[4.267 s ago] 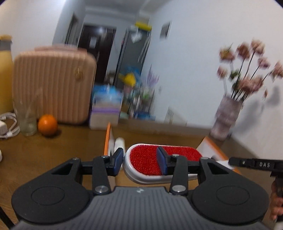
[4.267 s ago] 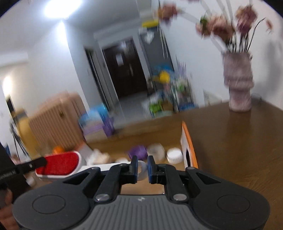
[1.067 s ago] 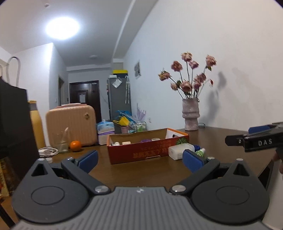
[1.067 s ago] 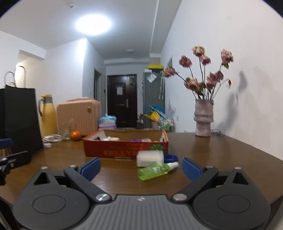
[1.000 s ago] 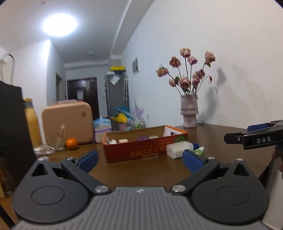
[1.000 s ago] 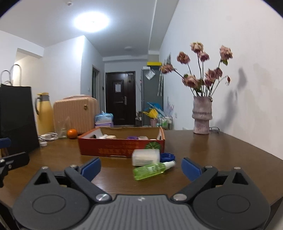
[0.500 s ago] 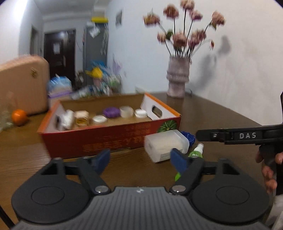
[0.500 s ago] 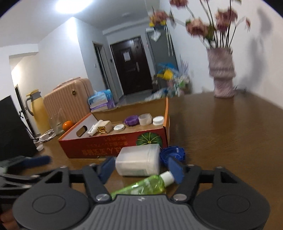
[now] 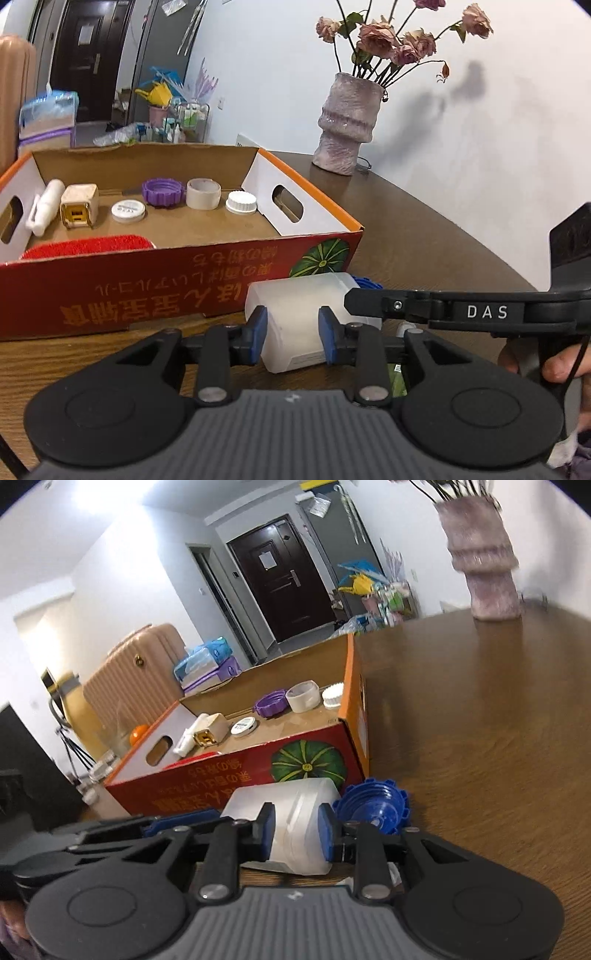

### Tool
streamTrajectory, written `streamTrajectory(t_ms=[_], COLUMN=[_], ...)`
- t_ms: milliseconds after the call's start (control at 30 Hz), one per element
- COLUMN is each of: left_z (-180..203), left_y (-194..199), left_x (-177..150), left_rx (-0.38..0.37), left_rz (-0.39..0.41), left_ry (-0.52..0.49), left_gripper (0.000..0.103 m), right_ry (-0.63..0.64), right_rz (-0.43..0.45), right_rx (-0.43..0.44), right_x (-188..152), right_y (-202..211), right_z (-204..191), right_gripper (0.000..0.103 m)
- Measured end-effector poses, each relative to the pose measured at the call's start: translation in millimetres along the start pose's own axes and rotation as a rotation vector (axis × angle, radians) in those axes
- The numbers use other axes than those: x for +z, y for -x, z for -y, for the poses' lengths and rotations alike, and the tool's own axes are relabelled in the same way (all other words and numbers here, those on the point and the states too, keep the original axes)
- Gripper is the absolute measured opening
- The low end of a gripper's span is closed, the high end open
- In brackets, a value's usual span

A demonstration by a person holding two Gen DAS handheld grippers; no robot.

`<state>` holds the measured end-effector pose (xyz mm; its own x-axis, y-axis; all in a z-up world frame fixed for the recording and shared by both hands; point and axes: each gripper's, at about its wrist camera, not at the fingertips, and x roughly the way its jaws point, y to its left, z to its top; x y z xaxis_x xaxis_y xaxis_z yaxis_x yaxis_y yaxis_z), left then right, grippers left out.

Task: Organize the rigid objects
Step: 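Grasp the white plastic container with the left tool, then carry the white container with the left tool and lower it into the box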

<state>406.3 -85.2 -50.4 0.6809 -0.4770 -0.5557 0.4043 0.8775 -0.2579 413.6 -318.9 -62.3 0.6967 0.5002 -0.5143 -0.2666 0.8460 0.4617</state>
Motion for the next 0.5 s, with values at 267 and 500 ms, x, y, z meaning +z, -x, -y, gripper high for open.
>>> streamTrajectory(t_ms=[267,500], left_z=[20,51], left_y=[25,130], left_x=[-5,-39], left_rx=[0.06,0.078], left_rz=[0.041,0.255], left_ry=[-0.025,-0.094], left_gripper=[0.03,0.029], right_ry=[0.053,0.169], right_rz=[0.065,0.216], right_rx=[-0.048,-0.002], right_x=[-13,-45], right_y=[17,86], right_z=[-29,-91], right_gripper=[0.024,0.023])
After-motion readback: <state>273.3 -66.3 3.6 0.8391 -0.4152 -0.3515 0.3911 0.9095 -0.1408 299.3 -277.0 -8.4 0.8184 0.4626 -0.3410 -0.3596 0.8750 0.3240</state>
